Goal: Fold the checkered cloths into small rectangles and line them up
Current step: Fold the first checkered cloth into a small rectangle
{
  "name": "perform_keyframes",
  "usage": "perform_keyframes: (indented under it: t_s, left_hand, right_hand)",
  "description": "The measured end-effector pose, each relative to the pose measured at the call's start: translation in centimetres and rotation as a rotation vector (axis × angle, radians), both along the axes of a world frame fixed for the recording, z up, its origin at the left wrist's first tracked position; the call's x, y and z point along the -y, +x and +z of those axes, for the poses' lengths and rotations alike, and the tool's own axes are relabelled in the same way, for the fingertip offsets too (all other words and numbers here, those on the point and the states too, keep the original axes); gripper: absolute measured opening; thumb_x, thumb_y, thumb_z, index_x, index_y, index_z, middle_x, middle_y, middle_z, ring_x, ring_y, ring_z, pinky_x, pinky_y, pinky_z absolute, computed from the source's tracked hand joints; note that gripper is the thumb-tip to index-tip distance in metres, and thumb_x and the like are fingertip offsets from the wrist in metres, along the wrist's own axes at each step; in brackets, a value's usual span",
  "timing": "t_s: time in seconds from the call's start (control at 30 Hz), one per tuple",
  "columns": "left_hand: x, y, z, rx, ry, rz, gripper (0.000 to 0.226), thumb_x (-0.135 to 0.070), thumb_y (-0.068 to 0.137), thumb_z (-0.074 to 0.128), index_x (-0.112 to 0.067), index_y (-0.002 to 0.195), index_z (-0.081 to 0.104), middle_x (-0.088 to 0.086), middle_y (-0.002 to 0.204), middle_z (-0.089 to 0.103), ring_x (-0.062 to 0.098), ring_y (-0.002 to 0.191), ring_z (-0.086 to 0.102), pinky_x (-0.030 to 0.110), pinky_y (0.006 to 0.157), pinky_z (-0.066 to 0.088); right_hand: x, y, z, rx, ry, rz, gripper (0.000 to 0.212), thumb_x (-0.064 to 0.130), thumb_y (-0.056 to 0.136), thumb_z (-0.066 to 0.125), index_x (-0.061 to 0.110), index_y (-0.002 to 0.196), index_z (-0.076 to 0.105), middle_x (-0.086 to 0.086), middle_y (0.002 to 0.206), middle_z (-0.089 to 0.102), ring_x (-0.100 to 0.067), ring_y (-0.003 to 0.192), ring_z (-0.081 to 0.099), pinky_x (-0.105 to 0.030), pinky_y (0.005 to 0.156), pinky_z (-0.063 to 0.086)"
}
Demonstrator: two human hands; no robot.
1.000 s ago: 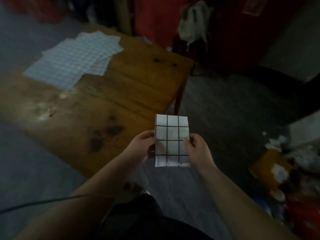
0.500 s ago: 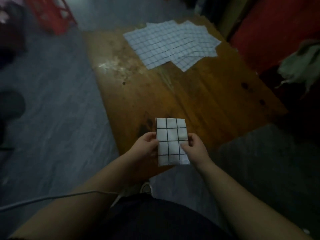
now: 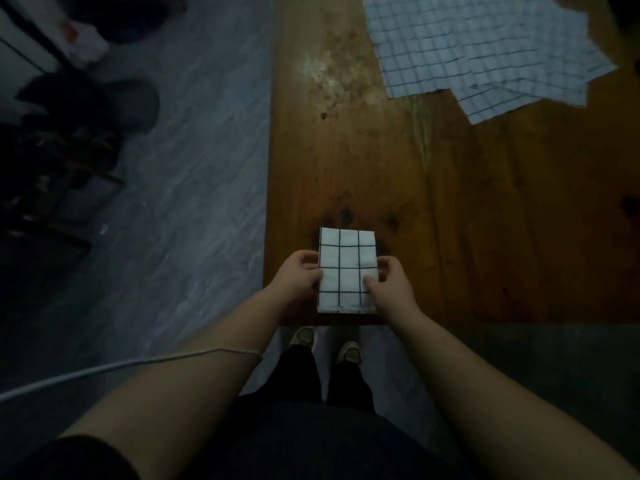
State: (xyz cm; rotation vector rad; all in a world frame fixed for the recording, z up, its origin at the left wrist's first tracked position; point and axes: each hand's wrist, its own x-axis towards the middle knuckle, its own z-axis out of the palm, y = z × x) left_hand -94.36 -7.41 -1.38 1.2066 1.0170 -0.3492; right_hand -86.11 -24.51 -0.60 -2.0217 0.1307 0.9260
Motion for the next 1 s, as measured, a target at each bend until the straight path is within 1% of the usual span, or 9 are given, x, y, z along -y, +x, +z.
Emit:
perform_keyframes:
  t_s: [0.1,0.3,0.43,0.53,0.73,0.8,0.87,0.93,1.0]
  left_hand:
    - [0.3,-0.2,-0.3,-0.015,0.0,0.071,0.045,0.0,0.091,0.07,-0.023,0.122,0.049,0.007,0.12,0.064,0.027,0.109,0.067,0.046,0.084,0.062]
    - [1.5,-0.9,0.1,-0.036,0.12,0.078,0.033,0.005,0.094,0.063,-0.022,0.112,0.056,0.005,0.118,0.061,0.02,0.103,0.064,0.036,0.074,0.063]
    - [2.1,-1.8,1.0,-0.063,0.147,0.049,0.025,0.0,0.096,0.062,-0.019,0.111,0.06,0.005,0.121,0.062,0.024,0.111,0.064,0.044,0.089,0.062]
    - [2.2,-2.5,2.0,-0.062,0.244,-0.023,0.024,-0.004,0.097,0.061,-0.02,0.115,0.06,0.002,0.119,0.062,0.021,0.112,0.062,0.046,0.096,0.058]
    - [1.6,-4.5,5.0,-0.052,0.475,-0.19,0.028,-0.011,0.102,0.056,-0.019,0.129,0.056,0.003,0.13,0.062,0.015,0.112,0.06,0.034,0.092,0.054]
    - [1.0,-5.1,6.4,-0.05,0.555,-0.278,0.036,-0.014,0.103,0.055,-0.017,0.139,0.052,0.005,0.138,0.058,0.014,0.116,0.056,0.032,0.097,0.05]
    - [0.1,-5.5,8.1,-0.059,0.638,-0.368,0.045,-0.019,0.105,0.054,-0.02,0.148,0.045,0.006,0.146,0.053,0.016,0.123,0.054,0.031,0.099,0.049]
    - [-1.4,-6.0,9.9,-0.084,0.748,-0.463,0.05,-0.026,0.106,0.052,-0.025,0.154,0.039,0.005,0.153,0.048,0.017,0.128,0.053,0.031,0.099,0.047]
    - [-3.3,-6.6,11.3,-0.091,0.87,-0.543,0.054,-0.033,0.106,0.05,-0.026,0.157,0.034,0.005,0.159,0.042,0.022,0.141,0.044,0.038,0.112,0.038]
  right_hand:
    - [0.2,0.3,-1.3,-0.013,0.002,0.022,0.047,0.012,0.098,0.061,0.022,0.14,0.042,0.003,0.118,0.058,-0.016,0.101,0.062,-0.029,0.07,0.055]
    - [0.4,0.5,-1.9,0.007,-0.014,0.081,0.049,0.014,0.098,0.061,0.021,0.142,0.041,0.0,0.122,0.058,-0.023,0.113,0.061,-0.036,0.081,0.055]
    - [0.7,0.3,-1.1,0.012,-0.013,0.124,0.049,0.016,0.097,0.063,0.022,0.141,0.042,-0.005,0.135,0.057,-0.027,0.121,0.06,-0.039,0.086,0.057]
    - [1.4,0.3,0.2,0.022,-0.02,0.193,0.051,0.012,0.096,0.062,0.019,0.143,0.042,-0.006,0.133,0.058,-0.024,0.115,0.062,-0.029,0.074,0.054]
    - [2.9,0.6,2.9,0.08,-0.038,0.336,0.049,0.012,0.097,0.061,0.018,0.142,0.045,-0.003,0.131,0.058,-0.004,0.088,0.058,-0.021,0.066,0.051]
    - [2.2,0.4,4.4,0.137,-0.042,0.363,0.051,0.016,0.098,0.06,0.02,0.146,0.042,-0.004,0.136,0.056,-0.014,0.102,0.063,-0.032,0.075,0.06]
    - [0.7,0.2,6.4,0.225,-0.043,0.412,0.054,0.02,0.098,0.058,0.024,0.149,0.039,-0.004,0.142,0.052,-0.022,0.119,0.059,-0.045,0.09,0.06]
    - [-1.5,-0.1,8.4,0.352,-0.065,0.507,0.056,0.026,0.099,0.056,0.026,0.152,0.037,-0.001,0.149,0.046,-0.022,0.133,0.049,-0.05,0.104,0.051]
    - [-4.0,-0.6,10.3,0.493,-0.103,0.623,0.058,0.031,0.1,0.055,0.026,0.154,0.034,0.002,0.157,0.038,-0.019,0.145,0.035,-0.048,0.117,0.037]
